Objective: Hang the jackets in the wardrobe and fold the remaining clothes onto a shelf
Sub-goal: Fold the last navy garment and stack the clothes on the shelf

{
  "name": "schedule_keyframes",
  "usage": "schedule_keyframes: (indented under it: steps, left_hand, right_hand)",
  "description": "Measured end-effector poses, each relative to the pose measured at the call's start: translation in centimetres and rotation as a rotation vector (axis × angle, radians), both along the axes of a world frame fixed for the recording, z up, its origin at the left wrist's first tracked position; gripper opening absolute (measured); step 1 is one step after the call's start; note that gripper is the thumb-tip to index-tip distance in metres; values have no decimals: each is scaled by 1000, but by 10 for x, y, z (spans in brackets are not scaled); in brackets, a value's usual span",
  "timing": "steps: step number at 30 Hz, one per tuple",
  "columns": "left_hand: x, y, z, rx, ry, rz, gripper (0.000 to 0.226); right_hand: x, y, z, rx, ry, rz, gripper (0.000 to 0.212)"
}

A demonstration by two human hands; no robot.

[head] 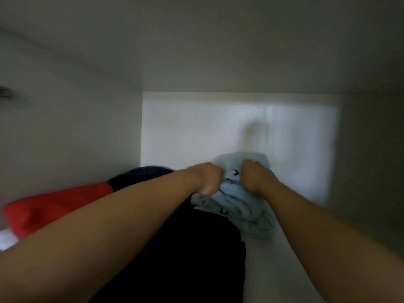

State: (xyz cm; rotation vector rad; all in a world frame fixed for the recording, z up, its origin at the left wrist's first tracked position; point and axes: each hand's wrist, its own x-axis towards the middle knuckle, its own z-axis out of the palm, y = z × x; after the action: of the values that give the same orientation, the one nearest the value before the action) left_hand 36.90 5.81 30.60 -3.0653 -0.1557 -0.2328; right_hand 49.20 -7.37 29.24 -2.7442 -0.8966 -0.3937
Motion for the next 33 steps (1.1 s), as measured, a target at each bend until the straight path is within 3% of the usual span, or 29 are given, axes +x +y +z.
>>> schedule_keyframes:
  steps: [5, 9, 13, 17, 21, 24, 27, 33]
  left_hand:
    - [-72, -6, 2, -45, -95, -35, 48]
    - [-143, -16, -12, -182, -250, -192, 44]
    - [-232, -26, -48, -336, -483, -475, 43]
    - [-305, -27, -115, -432, -647, -482, 28]
    - [-352, -29, -206, -630, -460, -269, 16]
    - [-369, -33, -269, -740, -226, -116, 18]
    - [-369, -32, -310, -687, -31, -29, 26]
    - [-336, -13, -344, -745, -13, 67, 28]
  right_hand:
    - [-105, -2, 12, -33, 63, 11, 38]
    - [-192, -18, 1, 69, 70, -9, 31]
    - [-284, -45, -30, 239, -36, -23, 30]
    - [-367, -69, -83, 443, -208, -76, 22]
    - [-424, -78, -154, 641, -116, -68, 14]
    - [-441, -69, -221, 578, 99, -149, 13]
    - [-438, -56, -280, 462, 299, -228, 18]
    - [-397, -40, -332, 376, 444, -247, 27]
